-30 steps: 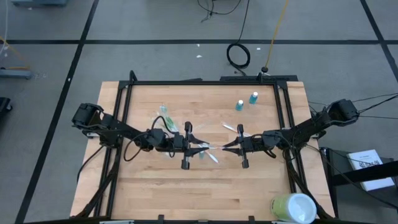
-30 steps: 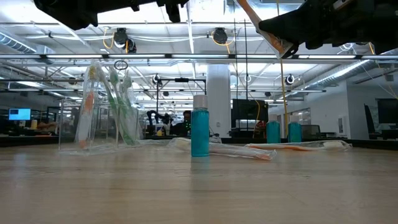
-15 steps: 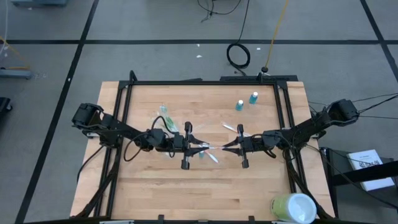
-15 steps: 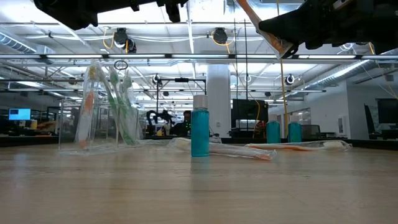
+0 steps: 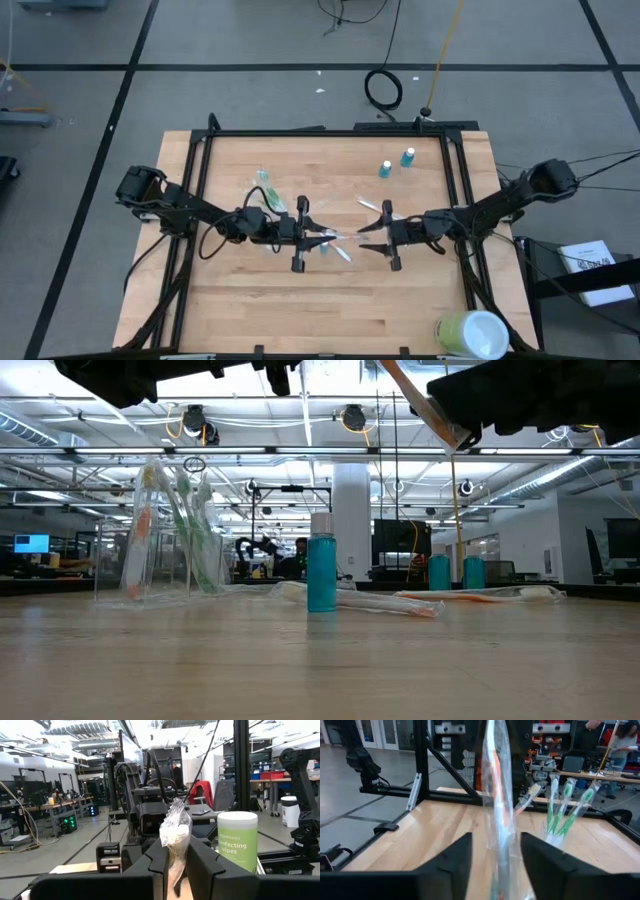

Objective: Pick & Place toothbrushing station
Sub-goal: Put the orange toothbrush into the bottom section of the transparent organizer

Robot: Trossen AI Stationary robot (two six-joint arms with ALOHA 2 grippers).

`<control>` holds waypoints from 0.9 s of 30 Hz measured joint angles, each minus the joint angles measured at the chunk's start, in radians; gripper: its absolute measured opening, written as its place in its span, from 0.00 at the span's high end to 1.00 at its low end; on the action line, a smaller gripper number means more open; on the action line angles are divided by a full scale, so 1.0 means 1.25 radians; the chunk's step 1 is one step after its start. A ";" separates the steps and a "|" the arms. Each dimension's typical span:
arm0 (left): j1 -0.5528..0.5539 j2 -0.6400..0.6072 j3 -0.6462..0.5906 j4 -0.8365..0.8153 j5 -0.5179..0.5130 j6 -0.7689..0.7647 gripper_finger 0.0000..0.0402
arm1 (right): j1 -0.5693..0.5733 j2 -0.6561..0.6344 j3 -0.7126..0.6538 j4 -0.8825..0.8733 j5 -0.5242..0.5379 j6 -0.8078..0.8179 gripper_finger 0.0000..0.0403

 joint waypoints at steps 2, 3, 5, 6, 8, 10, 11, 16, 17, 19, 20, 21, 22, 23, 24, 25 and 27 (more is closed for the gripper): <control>0.000 0.000 0.000 0.000 0.000 0.000 0.89 | 0.000 -0.020 0.000 -0.011 0.000 -0.001 0.51; 0.000 0.000 0.000 0.000 0.000 0.000 0.89 | 0.000 -0.034 0.000 -0.021 0.000 -0.001 0.47; 0.000 0.000 0.000 0.000 0.000 -0.003 0.89 | 0.000 -0.070 0.000 -0.057 0.000 0.001 0.41; 0.000 0.000 0.000 -0.001 0.000 -0.007 0.89 | 0.000 -0.090 0.000 -0.082 0.000 0.001 0.39; 0.000 0.000 0.000 -0.001 0.000 -0.008 0.89 | 0.000 -0.131 0.000 -0.129 0.001 0.003 0.35; 0.000 0.000 0.000 -0.003 0.000 -0.015 0.89 | 0.000 -0.172 0.000 -0.172 0.001 0.014 0.33; 0.000 -0.001 0.000 -0.006 0.000 -0.023 0.89 | 0.000 -0.189 0.000 -0.190 0.001 0.026 0.32; -0.002 -0.063 0.000 -0.118 -0.019 -0.056 0.88 | 0.000 -0.253 0.000 -0.270 0.000 0.079 0.32; -0.005 -0.083 0.000 -0.157 -0.028 -0.058 0.88 | 0.000 -0.259 0.000 -0.282 0.001 0.083 0.32; -0.012 -0.125 0.000 -0.226 -0.058 -0.058 0.88 | 0.000 -0.266 0.000 -0.295 0.001 0.086 0.33; -0.017 -0.145 0.000 -0.254 -0.072 -0.057 0.88 | 0.000 -0.268 0.000 -0.302 0.001 0.086 0.33; -0.024 -0.169 0.000 -0.286 -0.085 -0.056 0.88 | 0.000 -0.268 0.000 -0.302 0.001 0.086 0.33; -0.031 -0.191 0.000 -0.323 -0.097 -0.056 0.88 | 0.000 -0.268 0.000 -0.302 0.001 0.086 0.33; -0.037 -0.211 0.000 -0.351 -0.106 -0.059 0.88 | 0.000 -0.268 0.000 -0.303 0.001 0.086 0.33; -0.042 -0.230 0.000 -0.377 -0.110 -0.066 0.88 | 0.000 -0.268 0.000 -0.303 0.001 0.086 0.33; -0.047 -0.250 0.000 -0.409 -0.112 -0.075 0.88 | 0.000 -0.268 0.000 -0.304 0.001 0.086 0.33; -0.061 -0.290 0.000 -0.473 -0.112 -0.094 0.88 | 0.000 -0.268 0.000 -0.303 0.001 0.086 0.34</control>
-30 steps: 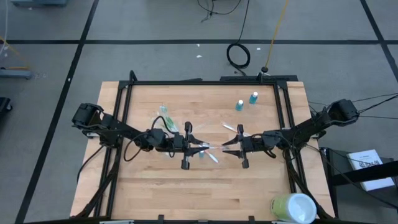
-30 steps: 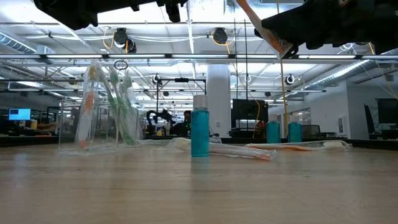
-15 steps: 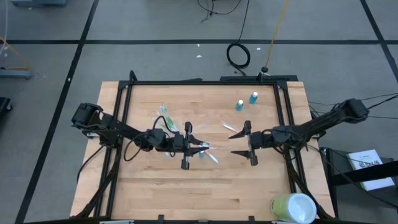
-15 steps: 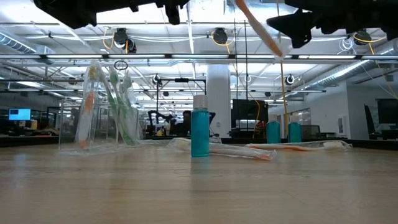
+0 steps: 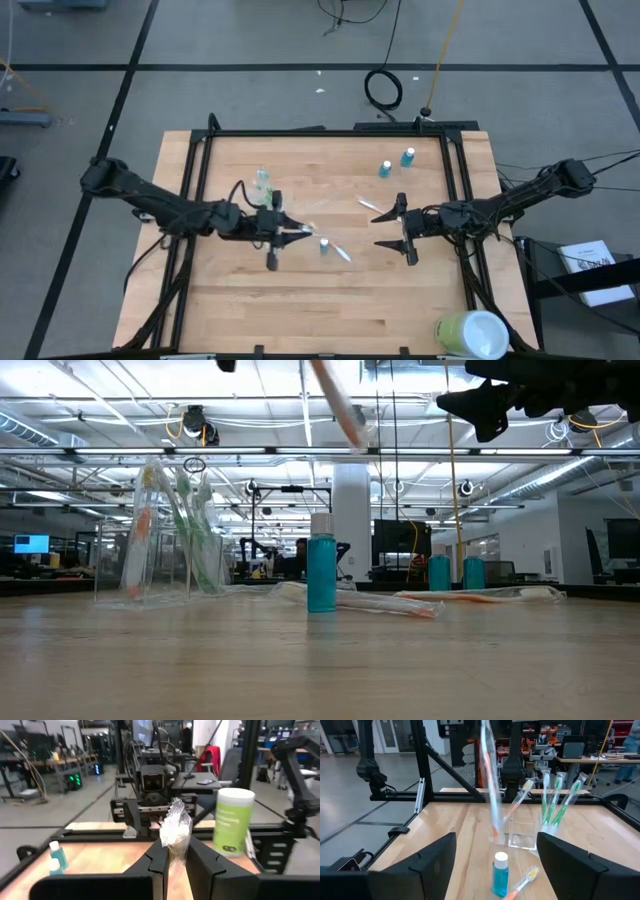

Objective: Pick & Place toothbrushing station
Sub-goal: Put the orange toothbrush into the bottom section of the transparent organizer

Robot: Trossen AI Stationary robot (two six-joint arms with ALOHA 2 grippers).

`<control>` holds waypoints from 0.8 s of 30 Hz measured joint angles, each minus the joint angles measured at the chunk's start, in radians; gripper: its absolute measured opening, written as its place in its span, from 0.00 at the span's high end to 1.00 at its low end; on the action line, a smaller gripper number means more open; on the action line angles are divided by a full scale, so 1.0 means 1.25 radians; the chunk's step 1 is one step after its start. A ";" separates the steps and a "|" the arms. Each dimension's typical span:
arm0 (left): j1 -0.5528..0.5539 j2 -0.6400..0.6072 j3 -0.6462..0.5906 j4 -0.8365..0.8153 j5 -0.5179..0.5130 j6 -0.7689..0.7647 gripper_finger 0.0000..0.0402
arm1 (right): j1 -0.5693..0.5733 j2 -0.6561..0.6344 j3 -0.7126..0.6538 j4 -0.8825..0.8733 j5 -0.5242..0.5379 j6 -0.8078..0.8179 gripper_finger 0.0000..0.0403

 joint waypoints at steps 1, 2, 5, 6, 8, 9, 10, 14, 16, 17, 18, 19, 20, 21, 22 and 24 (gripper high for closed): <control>-0.007 -0.020 0.000 -0.029 0.000 -0.007 0.88 | 0.000 0.000 0.000 0.000 0.000 0.000 0.34; -0.012 -0.037 0.000 -0.055 -0.002 -0.015 0.88 | 0.000 0.000 0.000 0.000 0.000 0.000 0.34; -0.038 -0.076 0.000 -0.129 -0.027 -0.047 0.88 | 0.000 0.001 0.000 0.000 0.000 0.001 0.34; -0.048 -0.087 0.000 -0.150 -0.043 -0.053 0.88 | 0.000 0.002 0.000 0.000 0.000 0.003 0.34; -0.073 -0.112 0.000 -0.183 -0.085 -0.058 0.88 | 0.000 0.005 0.000 -0.002 0.000 0.005 0.34; -0.087 -0.126 0.000 -0.205 -0.111 -0.059 0.88 | 0.000 0.007 0.000 -0.003 0.000 0.006 0.34; -0.102 -0.138 0.000 -0.222 -0.139 -0.061 0.88 | 0.000 0.010 0.000 -0.003 0.000 0.006 0.34; -0.156 -0.181 0.000 -0.274 -0.248 -0.066 0.88 | 0.000 0.019 0.000 -0.009 0.000 0.006 0.34; -0.182 -0.202 0.000 -0.296 -0.297 -0.069 0.88 | 0.000 0.019 0.000 -0.009 0.000 0.006 0.34; -0.193 -0.211 0.000 -0.312 -0.320 -0.073 0.88 | 0.000 0.019 0.000 -0.009 0.000 0.006 0.34; -0.205 -0.221 0.000 -0.332 -0.340 -0.080 0.88 | 0.000 0.019 0.000 -0.009 0.000 0.006 0.34; -0.215 -0.230 0.000 -0.354 -0.358 -0.091 0.88 | 0.000 0.019 0.000 -0.009 0.000 0.006 0.34; -0.224 -0.238 0.000 -0.376 -0.374 -0.106 0.88 | 0.000 0.019 0.000 -0.009 0.000 0.005 0.34; -0.232 -0.245 0.000 -0.395 -0.389 -0.124 0.88 | 0.000 0.019 0.000 -0.009 0.000 0.005 0.34; -0.239 -0.253 0.000 -0.412 -0.402 -0.142 0.88 | 0.000 0.019 0.000 -0.009 0.000 0.005 0.34; -0.254 -0.265 0.000 -0.445 -0.426 -0.183 0.88 | 0.000 0.019 0.000 -0.009 0.000 0.005 0.34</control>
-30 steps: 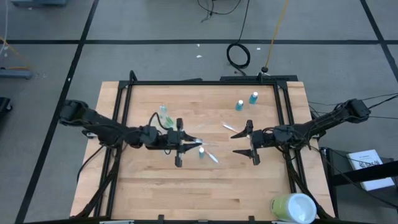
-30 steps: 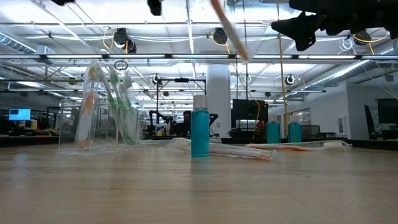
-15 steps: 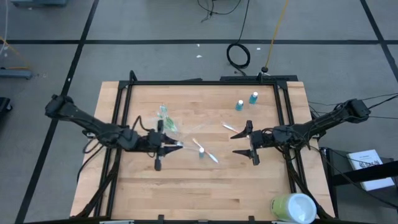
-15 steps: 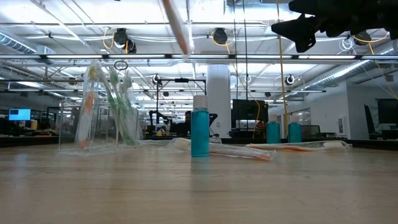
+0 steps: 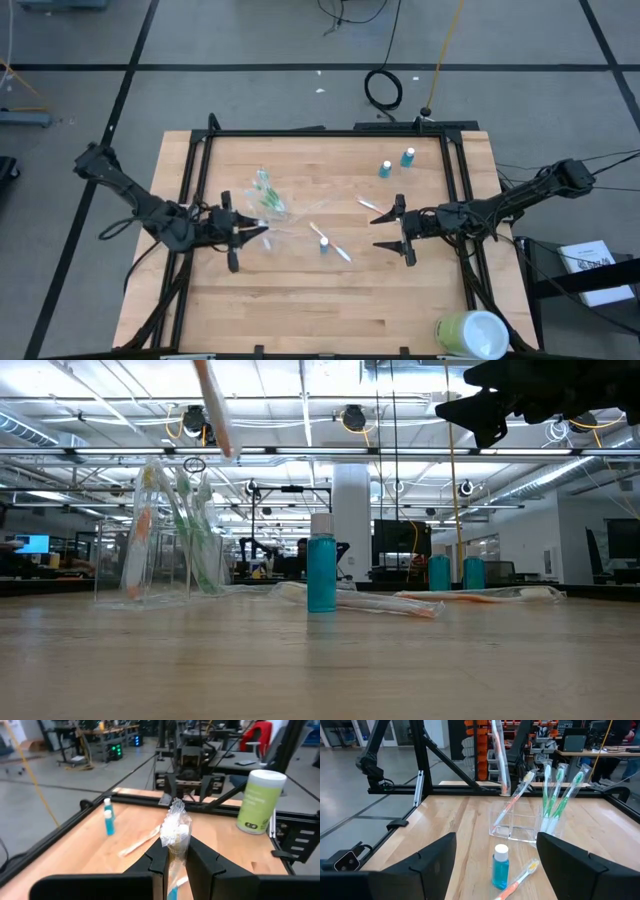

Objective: Pick & Place toothbrushing station
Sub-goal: Put the orange toothbrush into the bottom section of the transparent organizer

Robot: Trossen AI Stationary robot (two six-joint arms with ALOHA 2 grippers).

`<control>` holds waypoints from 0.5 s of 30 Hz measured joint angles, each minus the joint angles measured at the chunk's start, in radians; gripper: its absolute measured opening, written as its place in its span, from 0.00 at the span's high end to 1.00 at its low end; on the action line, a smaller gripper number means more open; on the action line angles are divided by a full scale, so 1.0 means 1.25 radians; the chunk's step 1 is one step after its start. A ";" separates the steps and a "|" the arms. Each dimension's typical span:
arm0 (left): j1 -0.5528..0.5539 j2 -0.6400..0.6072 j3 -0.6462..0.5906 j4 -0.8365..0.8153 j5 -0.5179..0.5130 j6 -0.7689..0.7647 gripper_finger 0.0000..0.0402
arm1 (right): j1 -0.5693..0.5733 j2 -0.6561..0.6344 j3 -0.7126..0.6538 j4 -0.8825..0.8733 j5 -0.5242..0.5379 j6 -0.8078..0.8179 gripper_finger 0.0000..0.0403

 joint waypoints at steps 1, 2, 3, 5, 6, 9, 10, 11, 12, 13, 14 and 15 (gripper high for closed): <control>-0.007 -0.006 0.000 -0.011 -0.009 -0.018 0.88 | 0.000 0.000 0.000 0.000 0.000 0.000 0.34; -0.015 -0.011 0.000 -0.019 -0.012 -0.030 0.88 | 0.000 0.000 0.000 0.000 0.000 0.000 0.34; -0.021 -0.016 0.000 -0.026 -0.015 -0.039 0.88 | 0.000 0.000 0.000 0.000 0.000 0.000 0.34; -0.033 -0.026 0.000 -0.032 -0.015 -0.047 0.88 | 0.000 0.000 0.000 0.000 0.000 0.000 0.34; -0.039 -0.032 0.000 -0.033 -0.016 -0.048 0.88 | 0.000 0.000 0.000 0.000 0.000 0.000 0.34; -0.057 -0.055 0.000 -0.053 -0.059 -0.052 0.88 | 0.000 0.000 0.000 0.000 0.000 0.000 0.34; -0.064 -0.064 0.000 -0.072 -0.078 -0.060 0.88 | 0.000 0.000 0.000 0.000 0.000 0.000 0.34; -0.069 -0.074 0.000 -0.094 -0.099 -0.077 0.88 | 0.000 0.000 0.000 -0.001 0.000 0.000 0.34; -0.073 -0.084 0.000 -0.118 -0.118 -0.097 0.88 | 0.000 0.000 0.000 -0.003 0.000 0.000 0.34; -0.076 -0.092 0.000 -0.142 -0.137 -0.121 0.88 | 0.000 0.000 0.000 -0.004 0.000 0.000 0.34; -0.077 -0.099 0.000 -0.167 -0.149 -0.147 0.88 | 0.000 0.000 0.000 -0.004 0.000 0.000 0.34; -0.079 -0.104 0.000 -0.192 -0.155 -0.174 0.88 | 0.000 0.000 0.000 -0.004 0.000 0.000 0.34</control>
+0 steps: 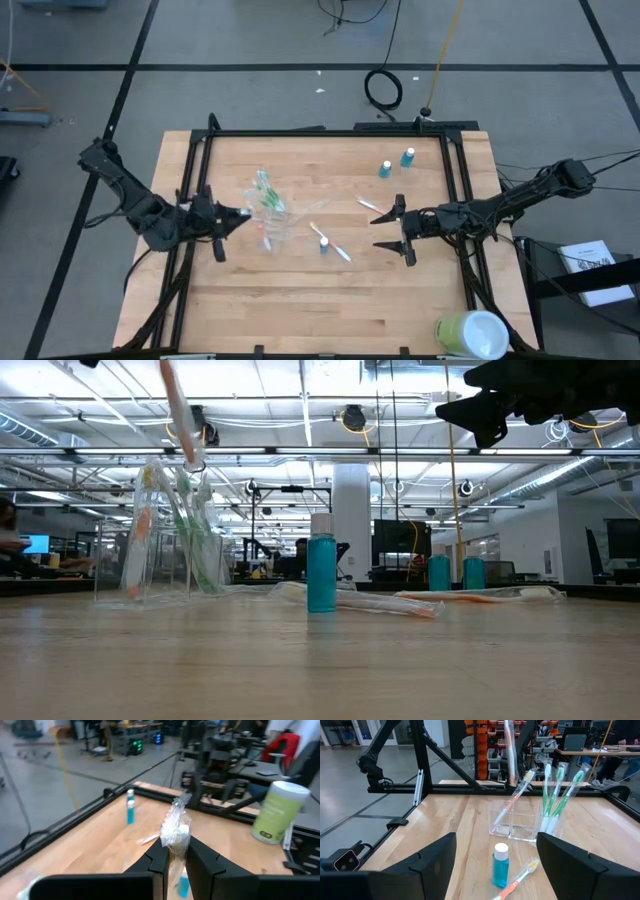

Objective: Pick & Place toothbrushing station
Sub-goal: Put the orange toothbrush into the bottom section of the transparent organizer

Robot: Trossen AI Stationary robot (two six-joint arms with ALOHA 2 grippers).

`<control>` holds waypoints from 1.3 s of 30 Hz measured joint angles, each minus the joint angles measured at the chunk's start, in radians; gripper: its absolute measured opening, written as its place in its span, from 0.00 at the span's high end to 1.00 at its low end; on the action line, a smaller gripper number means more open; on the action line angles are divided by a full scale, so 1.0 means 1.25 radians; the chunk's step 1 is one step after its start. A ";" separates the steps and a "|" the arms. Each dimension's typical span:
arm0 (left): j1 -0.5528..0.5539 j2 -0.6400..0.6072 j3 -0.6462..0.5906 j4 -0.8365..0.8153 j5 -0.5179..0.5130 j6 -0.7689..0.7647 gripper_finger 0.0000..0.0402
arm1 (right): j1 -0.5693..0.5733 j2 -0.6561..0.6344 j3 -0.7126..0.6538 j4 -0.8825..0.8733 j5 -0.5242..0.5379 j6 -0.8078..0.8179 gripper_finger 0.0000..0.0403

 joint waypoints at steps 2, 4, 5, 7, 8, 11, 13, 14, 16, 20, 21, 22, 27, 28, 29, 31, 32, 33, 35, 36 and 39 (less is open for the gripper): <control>0.000 -0.002 0.000 -0.038 -0.001 -0.049 0.88 | 0.000 0.000 0.000 0.000 0.000 0.000 0.34; 0.000 0.000 -0.007 -0.042 -0.001 -0.076 0.88 | 0.000 0.000 0.000 0.000 0.000 -0.001 0.34; 0.000 0.000 -0.014 -0.042 -0.001 -0.085 0.88 | 0.000 0.000 0.000 0.000 0.000 -0.001 0.34; 0.000 0.000 -0.030 -0.042 -0.001 -0.105 0.88 | 0.000 0.000 0.000 0.000 0.000 -0.001 0.34; 0.000 0.000 -0.039 -0.042 -0.001 -0.112 0.88 | 0.000 0.000 0.000 0.000 0.000 0.000 0.34; 0.000 0.000 -0.062 -0.042 -0.007 -0.143 0.88 | 0.000 0.000 0.000 0.000 0.000 0.000 0.34; 0.000 0.000 -0.071 -0.042 -0.013 -0.158 0.88 | 0.000 0.000 0.000 0.000 0.000 0.000 0.34; 0.000 0.000 -0.074 -0.042 -0.015 -0.164 0.88 | 0.000 0.000 0.000 0.000 0.000 0.000 0.34; 0.000 0.000 -0.079 -0.042 -0.021 -0.170 0.88 | 0.000 0.000 0.000 0.000 0.000 0.000 0.34; 0.000 0.000 -0.088 -0.042 -0.021 -0.191 0.88 | 0.000 0.000 0.000 0.000 0.000 0.000 0.34; 0.000 0.000 -0.093 -0.043 -0.021 -0.200 0.88 | 0.000 0.000 0.000 0.000 0.000 0.000 0.34; 0.000 0.000 -0.099 -0.044 -0.021 -0.210 0.88 | 0.000 0.000 0.000 0.000 0.000 0.000 0.34; 0.000 0.000 -0.127 -0.045 -0.021 -0.265 0.88 | 0.000 0.000 0.000 0.000 0.000 0.000 0.34; 0.000 0.000 -0.132 -0.045 -0.021 -0.275 0.88 | 0.000 0.000 0.000 0.000 0.000 0.000 0.34; 0.000 0.000 -0.138 -0.045 -0.021 -0.284 0.88 | 0.000 0.000 0.000 0.000 0.000 0.000 0.34; 0.001 0.000 -0.150 -0.045 -0.021 -0.306 0.88 | 0.000 0.000 0.000 0.000 0.000 0.000 0.34; 0.003 0.000 -0.157 -0.045 -0.021 -0.317 0.88 | 0.000 0.000 0.000 0.000 0.000 0.000 0.34; 0.004 0.000 -0.164 -0.045 -0.021 -0.330 0.88 | 0.000 0.000 0.000 0.000 0.000 0.000 0.34; 0.008 0.000 -0.177 -0.046 -0.021 -0.357 0.88 | 0.000 0.000 0.000 0.000 0.000 0.001 0.34; 0.010 0.000 -0.182 -0.046 -0.021 -0.371 0.88 | 0.000 0.000 0.000 0.000 0.000 0.001 0.34; 0.016 0.000 -0.196 -0.045 -0.021 -0.414 0.88 | 0.000 0.000 0.000 0.000 0.000 0.001 0.34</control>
